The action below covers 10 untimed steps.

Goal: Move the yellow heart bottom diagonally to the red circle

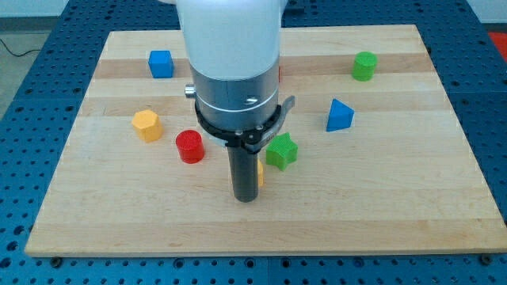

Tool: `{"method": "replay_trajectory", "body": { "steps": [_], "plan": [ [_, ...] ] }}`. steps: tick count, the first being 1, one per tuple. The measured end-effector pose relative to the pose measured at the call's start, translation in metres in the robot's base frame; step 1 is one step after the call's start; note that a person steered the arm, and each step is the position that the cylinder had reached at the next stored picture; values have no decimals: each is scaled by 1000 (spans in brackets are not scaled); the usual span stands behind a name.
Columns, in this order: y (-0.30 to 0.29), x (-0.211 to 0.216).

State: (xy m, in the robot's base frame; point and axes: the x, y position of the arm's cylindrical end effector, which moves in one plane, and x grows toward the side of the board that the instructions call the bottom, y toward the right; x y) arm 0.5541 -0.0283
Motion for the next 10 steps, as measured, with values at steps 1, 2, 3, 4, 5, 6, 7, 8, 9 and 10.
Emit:
{"method": "replay_trajectory", "body": {
  "steps": [1,2,3,4,5,6,7,8,9,10],
  "plan": [
    [18,30],
    [50,21],
    [50,-11],
    [27,-36],
    [-14,-46],
    [-34,-45],
    [-19,-33],
    [-27,-23],
    [-57,-23],
    [-73,-26]
  ]
}}
